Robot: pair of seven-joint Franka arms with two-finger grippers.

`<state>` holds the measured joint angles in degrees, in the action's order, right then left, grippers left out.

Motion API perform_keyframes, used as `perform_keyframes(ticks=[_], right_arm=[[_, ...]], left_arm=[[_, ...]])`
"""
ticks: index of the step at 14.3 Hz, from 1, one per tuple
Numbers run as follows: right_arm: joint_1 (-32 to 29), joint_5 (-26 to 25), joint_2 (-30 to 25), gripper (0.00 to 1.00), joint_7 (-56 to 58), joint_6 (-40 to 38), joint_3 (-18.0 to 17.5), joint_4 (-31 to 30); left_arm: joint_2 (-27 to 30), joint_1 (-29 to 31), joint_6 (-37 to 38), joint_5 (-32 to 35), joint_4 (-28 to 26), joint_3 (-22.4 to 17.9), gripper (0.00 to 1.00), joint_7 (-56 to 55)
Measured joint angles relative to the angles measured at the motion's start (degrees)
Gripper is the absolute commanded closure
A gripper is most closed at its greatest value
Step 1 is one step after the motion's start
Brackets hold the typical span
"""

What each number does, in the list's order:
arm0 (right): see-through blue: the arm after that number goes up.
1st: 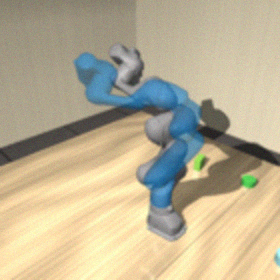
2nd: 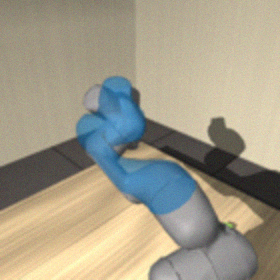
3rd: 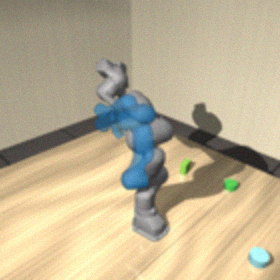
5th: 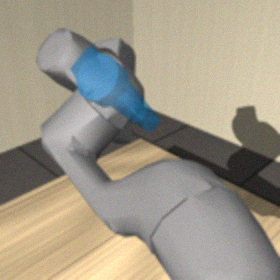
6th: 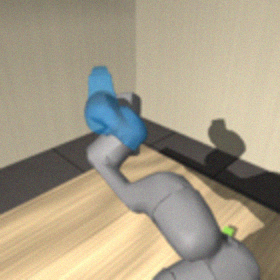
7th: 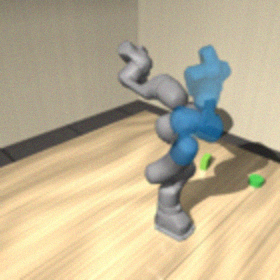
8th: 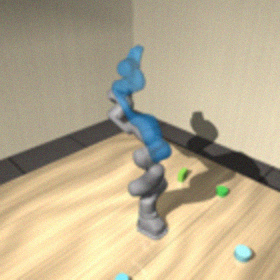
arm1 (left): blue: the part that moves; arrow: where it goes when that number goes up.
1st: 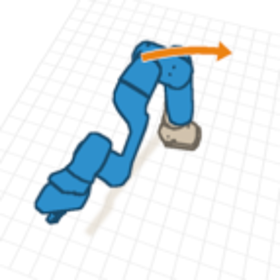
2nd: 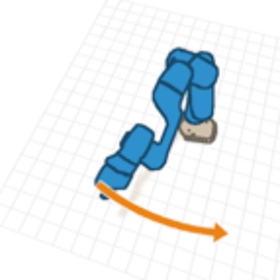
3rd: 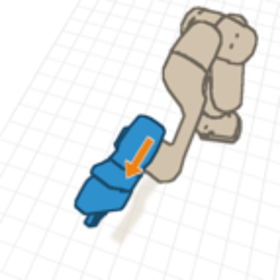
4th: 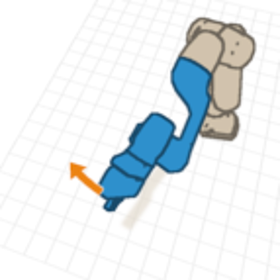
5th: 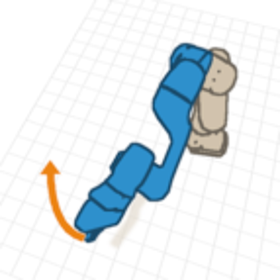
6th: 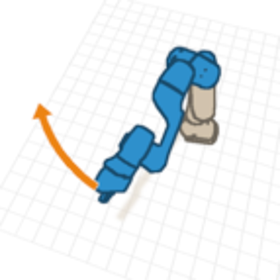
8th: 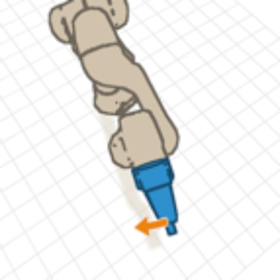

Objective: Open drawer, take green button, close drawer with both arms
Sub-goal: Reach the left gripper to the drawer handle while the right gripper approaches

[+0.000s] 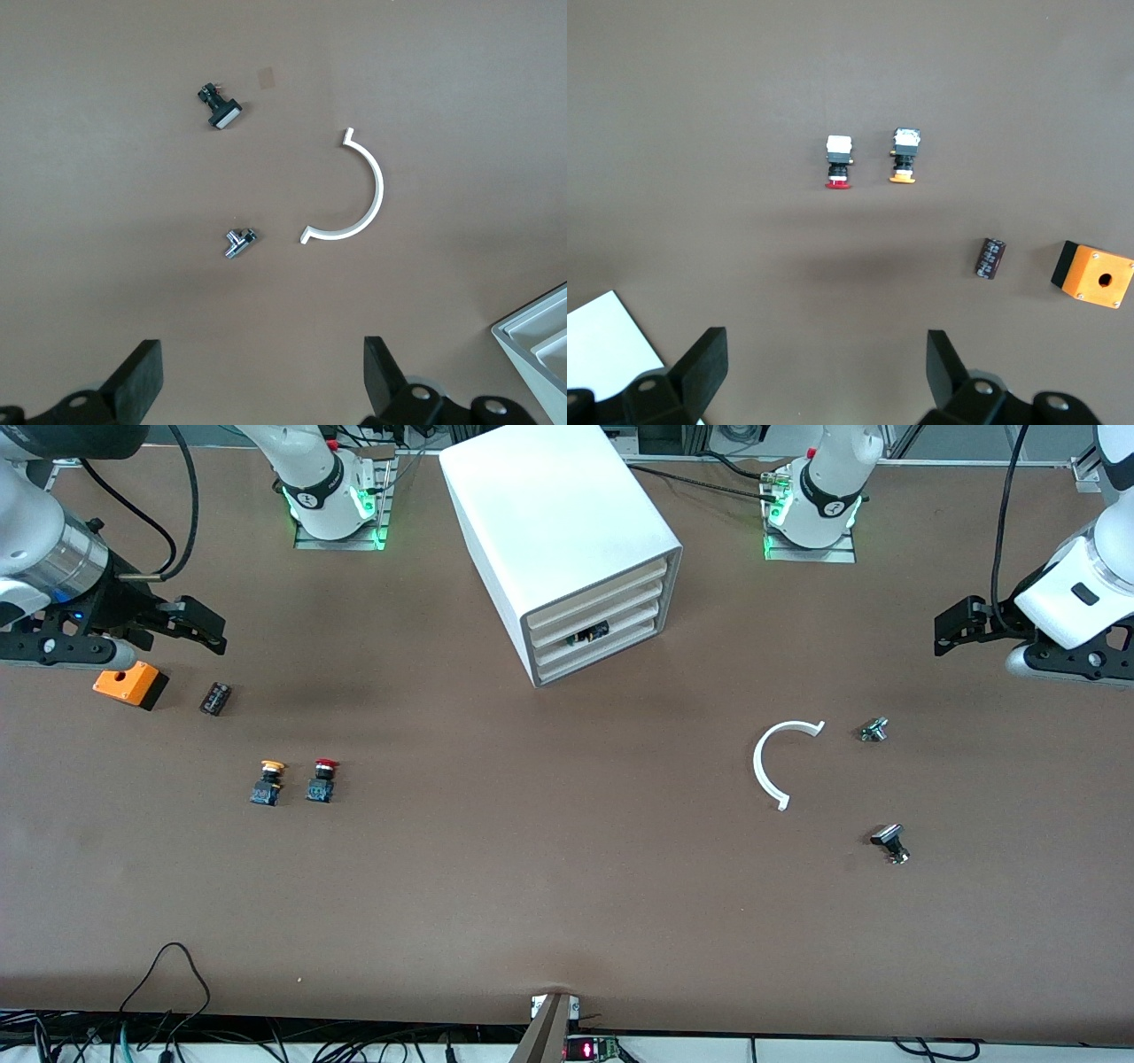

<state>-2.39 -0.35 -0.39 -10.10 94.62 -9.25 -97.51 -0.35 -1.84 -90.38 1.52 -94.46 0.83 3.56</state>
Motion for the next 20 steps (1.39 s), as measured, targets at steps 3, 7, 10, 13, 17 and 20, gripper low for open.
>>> perform_keyframes(ticks=[3,7,10,13,17,20], right_arm=[[0.8,0.0,1.7,0.01,-3.0,0.7,-0.5,0.0],[2.8,0.0,4.5,0.01,-6.1,3.4,-0.7,0.4],[3.7,1.5,7.3,0.01,-8.0,5.1,-0.8,1.7],[5.4,2.0,10.6,0.01,-11.3,5.6,-0.8,4.4],[9.1,2.0,14.3,0.01,-16.9,5.6,-0.9,7.8],[9.8,2.0,15.4,0.01,-18.6,5.6,-0.8,8.6]], left_arm=[[0.0,-0.1,0.4,0.0,0.3,0.1,0.00,0.0],[0.0,-0.4,0.8,0.0,0.4,0.1,0.00,0.0],[-0.1,-0.8,5.2,-0.5,0.4,0.5,0.00,0.0],[-0.8,-0.9,12.5,-4.7,0.4,0.6,0.00,0.0],[-3.0,-0.9,20.0,-15.4,0.3,0.6,0.01,0.1],[-6.1,-1.0,19.9,-24.2,-0.8,0.6,0.01,0.4]])
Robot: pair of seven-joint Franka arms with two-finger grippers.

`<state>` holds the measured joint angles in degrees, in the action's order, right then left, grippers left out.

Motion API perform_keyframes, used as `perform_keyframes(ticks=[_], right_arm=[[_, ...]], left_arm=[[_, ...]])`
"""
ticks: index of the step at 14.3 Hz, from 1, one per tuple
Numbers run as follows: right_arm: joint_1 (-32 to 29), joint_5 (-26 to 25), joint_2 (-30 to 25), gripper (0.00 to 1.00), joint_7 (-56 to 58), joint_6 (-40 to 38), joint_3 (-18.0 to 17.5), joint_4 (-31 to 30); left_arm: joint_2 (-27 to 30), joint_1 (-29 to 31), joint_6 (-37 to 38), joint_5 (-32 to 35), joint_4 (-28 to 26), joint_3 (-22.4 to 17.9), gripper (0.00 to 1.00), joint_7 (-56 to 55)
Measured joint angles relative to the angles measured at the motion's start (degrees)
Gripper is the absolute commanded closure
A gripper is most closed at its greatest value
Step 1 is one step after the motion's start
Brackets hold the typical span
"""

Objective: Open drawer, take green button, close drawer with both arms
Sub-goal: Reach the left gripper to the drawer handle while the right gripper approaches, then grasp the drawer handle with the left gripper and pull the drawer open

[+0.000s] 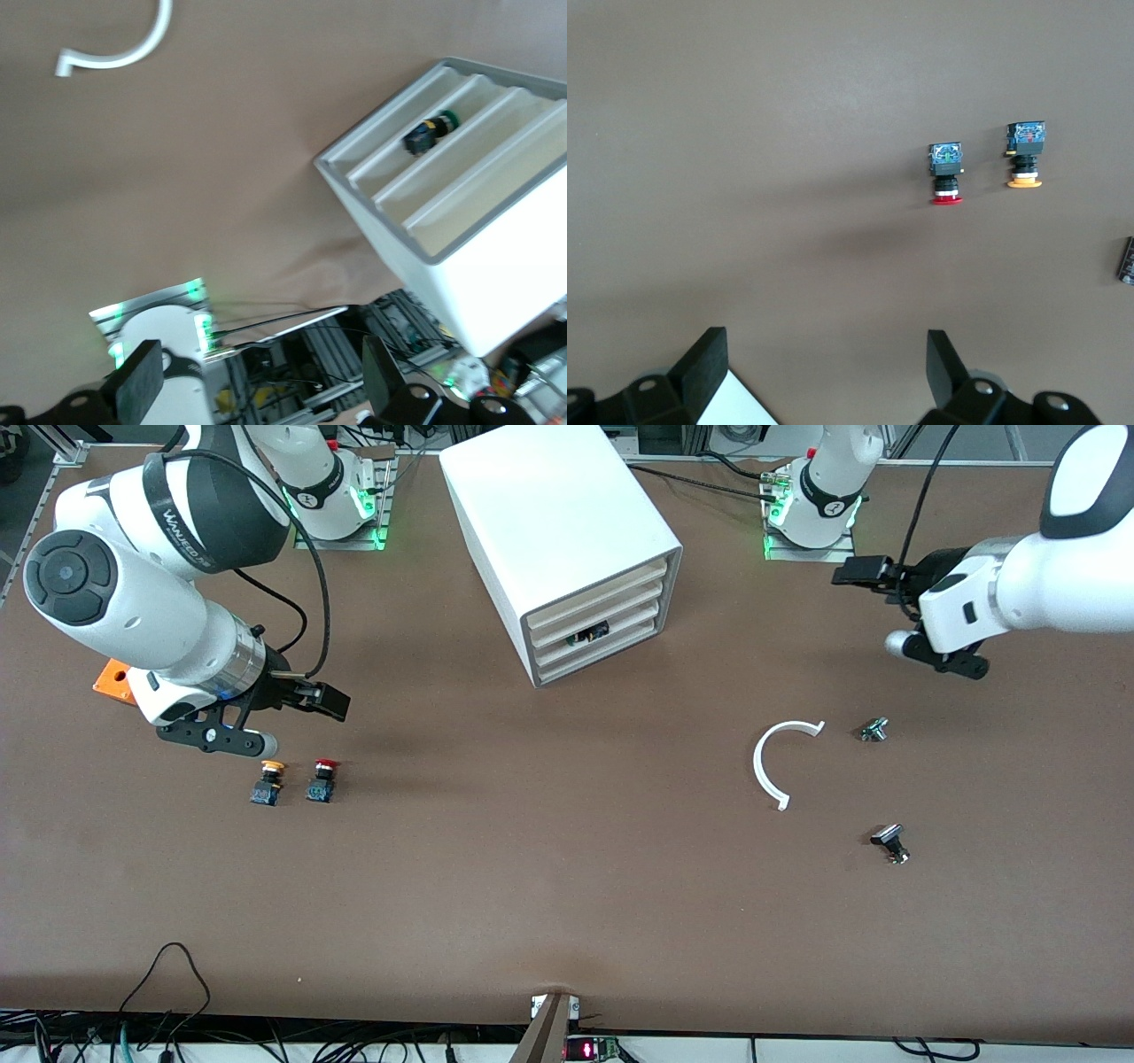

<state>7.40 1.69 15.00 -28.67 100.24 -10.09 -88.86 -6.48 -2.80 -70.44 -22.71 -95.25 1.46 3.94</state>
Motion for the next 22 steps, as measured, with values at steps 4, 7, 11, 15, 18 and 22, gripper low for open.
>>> perform_keyframes(ticks=[4,7,11,15,18,22], right_arm=[[0.9,0.0,0.6,0.01,-1.7,0.0,0.0,1.0],[1.6,0.0,0.6,0.01,-2.5,0.0,0.0,1.1],[2.1,-0.1,0.6,0.01,-3.5,0.3,0.0,1.1],[2.6,-0.6,1.0,0.01,-4.7,1.0,0.0,1.1],[4.0,-0.8,1.9,0.01,-6.9,2.7,0.0,1.2],[5.7,-2.1,2.8,0.01,-9.4,3.4,0.0,1.9]], left_arm=[[-5.1,-0.1,-8.5,-13.1,-4.4,0.0,0.01,9.9],[-8.4,-0.7,-13.6,-22.2,-8.3,0.1,0.01,18.8],[-11.2,-2.2,-18.6,-30.2,-13.9,0.3,0.01,28.8],[-17.1,-3.2,-20.8,-38.1,-14.8,2.2,0.04,34.8],[-21.2,-3.4,-21.5,-40.5,-15.5,2.6,0.15,41.5],[-24.7,-4.0,-21.4,-45.5,-18.7,5.0,0.21,45.9]])
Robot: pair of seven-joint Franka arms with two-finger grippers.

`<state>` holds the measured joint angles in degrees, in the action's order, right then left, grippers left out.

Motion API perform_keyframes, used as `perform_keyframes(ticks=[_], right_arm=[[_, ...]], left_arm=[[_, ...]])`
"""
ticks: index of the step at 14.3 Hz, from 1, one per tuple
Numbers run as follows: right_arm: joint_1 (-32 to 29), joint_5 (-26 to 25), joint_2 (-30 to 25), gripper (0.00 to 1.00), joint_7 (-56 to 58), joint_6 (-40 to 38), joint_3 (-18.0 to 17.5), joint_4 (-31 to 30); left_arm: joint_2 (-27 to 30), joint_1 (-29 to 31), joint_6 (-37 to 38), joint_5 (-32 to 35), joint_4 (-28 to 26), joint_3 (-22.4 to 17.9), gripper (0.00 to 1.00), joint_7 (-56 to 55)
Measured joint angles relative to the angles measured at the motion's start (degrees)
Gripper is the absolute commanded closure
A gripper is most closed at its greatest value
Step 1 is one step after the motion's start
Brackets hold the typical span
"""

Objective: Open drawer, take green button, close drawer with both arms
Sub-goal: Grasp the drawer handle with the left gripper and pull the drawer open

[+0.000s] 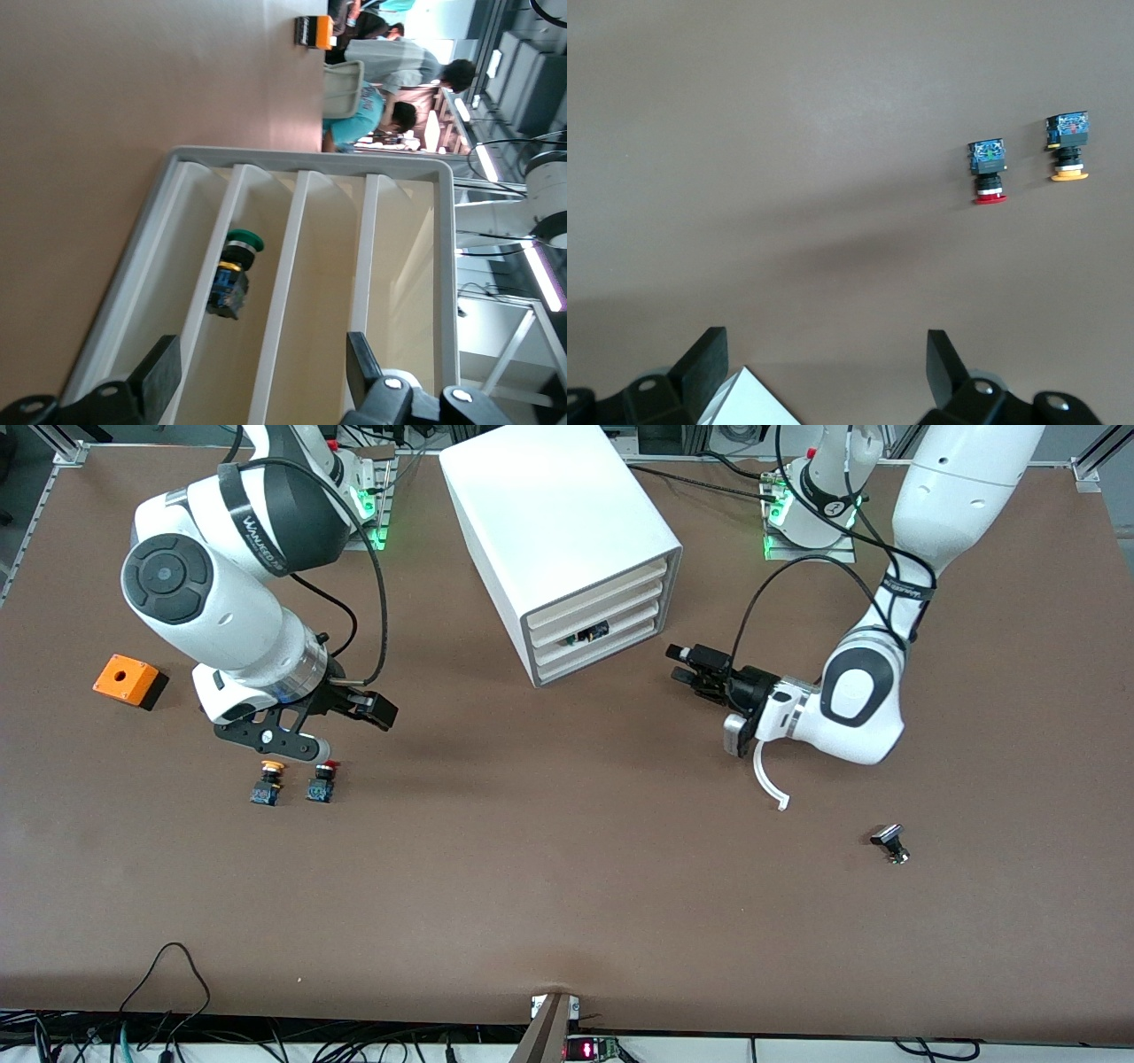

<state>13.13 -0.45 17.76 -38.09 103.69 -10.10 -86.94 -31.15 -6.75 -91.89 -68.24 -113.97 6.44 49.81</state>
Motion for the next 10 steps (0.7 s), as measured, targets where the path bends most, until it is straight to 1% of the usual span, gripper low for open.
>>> perform_keyframes(ticks=[3,6,7,10], right_arm=[[0.8,0.0,1.0,0.01,-1.5,0.0,0.0,2.0],[2.0,0.0,2.5,0.01,-3.9,0.0,0.0,3.8],[2.4,0.0,2.9,0.01,-4.3,0.1,0.0,4.2],[3.6,0.0,3.8,0.01,-6.3,1.9,0.0,4.7]], left_arm=[[-0.5,-0.9,-0.1,-1.7,-2.5,1.0,0.21,3.2],[-2.3,-0.9,-0.1,-1.8,-3.6,1.0,0.27,7.0],[-3.0,-1.0,-0.1,-1.8,-3.8,1.2,0.27,7.7],[-4.5,-2.4,-0.1,-1.8,-4.5,2.1,0.36,9.2]])
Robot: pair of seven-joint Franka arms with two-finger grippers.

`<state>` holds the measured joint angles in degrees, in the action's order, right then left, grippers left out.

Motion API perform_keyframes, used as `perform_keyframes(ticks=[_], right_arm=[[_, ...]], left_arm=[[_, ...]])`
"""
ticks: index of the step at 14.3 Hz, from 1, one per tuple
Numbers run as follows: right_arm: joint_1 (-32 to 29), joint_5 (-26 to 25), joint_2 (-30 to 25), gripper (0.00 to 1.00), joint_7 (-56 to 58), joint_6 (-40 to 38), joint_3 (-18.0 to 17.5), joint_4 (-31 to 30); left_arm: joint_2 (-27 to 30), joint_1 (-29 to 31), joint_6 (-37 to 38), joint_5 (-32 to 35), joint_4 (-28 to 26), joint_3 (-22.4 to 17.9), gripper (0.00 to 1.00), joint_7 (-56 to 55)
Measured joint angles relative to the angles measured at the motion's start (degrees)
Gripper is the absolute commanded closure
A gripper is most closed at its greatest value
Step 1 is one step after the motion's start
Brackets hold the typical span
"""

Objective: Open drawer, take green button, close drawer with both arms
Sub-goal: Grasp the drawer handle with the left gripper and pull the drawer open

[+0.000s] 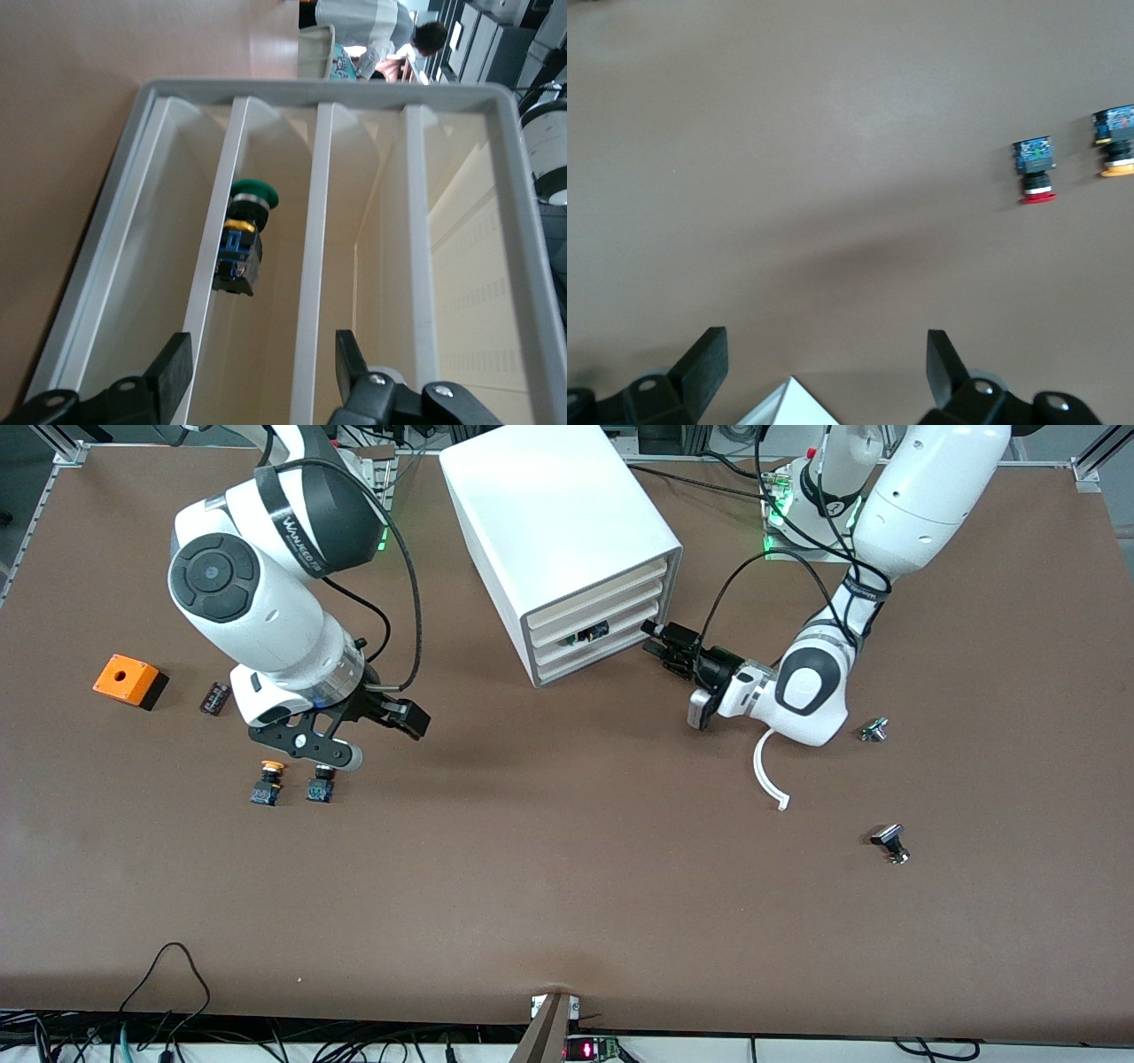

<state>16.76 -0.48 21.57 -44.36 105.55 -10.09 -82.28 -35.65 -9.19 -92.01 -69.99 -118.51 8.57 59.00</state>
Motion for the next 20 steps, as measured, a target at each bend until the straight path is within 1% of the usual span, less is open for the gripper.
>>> perform_keyframes(ticks=[1,3,8,9,10,11,12,14,15,16,20], right_arm=[[0.5,0.0,0.3,0.01,-1.0,0.5,0.0,0.0],[1.4,0.0,0.9,0.01,-2.6,1.8,0.0,0.0],[3.5,0.0,2.2,0.01,-8.6,3.0,0.0,0.0],[4.0,0.0,2.4,0.01,-9.6,3.2,0.0,0.0],[4.4,0.0,2.5,0.01,-10.7,3.3,0.0,0.0],[4.9,0.0,2.8,0.01,-12.1,3.4,0.0,0.0],[5.3,0.0,3.0,0.01,-12.7,3.4,0.0,0.0],[5.9,0.0,3.3,0.01,-14.1,3.6,0.0,0.1],[6.3,-0.2,3.5,0.01,-14.7,3.6,0.0,0.4],[6.6,-0.8,4.0,0.01,-15.7,3.6,0.0,1.1],[7.5,-1.9,6.6,0.01,-18.1,3.6,0.0,5.1]], left_arm=[[-0.4,-0.6,0.0,0.0,-0.1,0.0,0.38,0.1],[-1.0,-1.4,-0.5,0.0,-0.2,0.0,0.38,0.4],[-1.8,-2.2,-4.6,0.0,-0.3,0.0,0.40,1.5],[-1.9,-2.2,-4.8,0.1,-0.3,0.0,0.49,1.7],[-1.9,-2.2,-4.8,0.1,-0.4,0.0,0.61,1.9],[-1.9,-2.5,-4.8,0.2,-0.8,0.0,0.67,2.4],[-1.9,-2.9,-4.8,0.2,-1.3,0.0,0.68,3.3],[-2.3,-3.5,-4.9,0.2,-2.2,0.0,0.81,5.1],[-2.6,-3.7,-5.0,0.2,-2.5,0.0,0.89,5.6],[-2.7,-3.7,-5.0,0.2,-2.6,0.0,0.99,5.8],[-2.8,-3.6,-4.7,0.2,-2.5,0.0,1.00,7.1]])
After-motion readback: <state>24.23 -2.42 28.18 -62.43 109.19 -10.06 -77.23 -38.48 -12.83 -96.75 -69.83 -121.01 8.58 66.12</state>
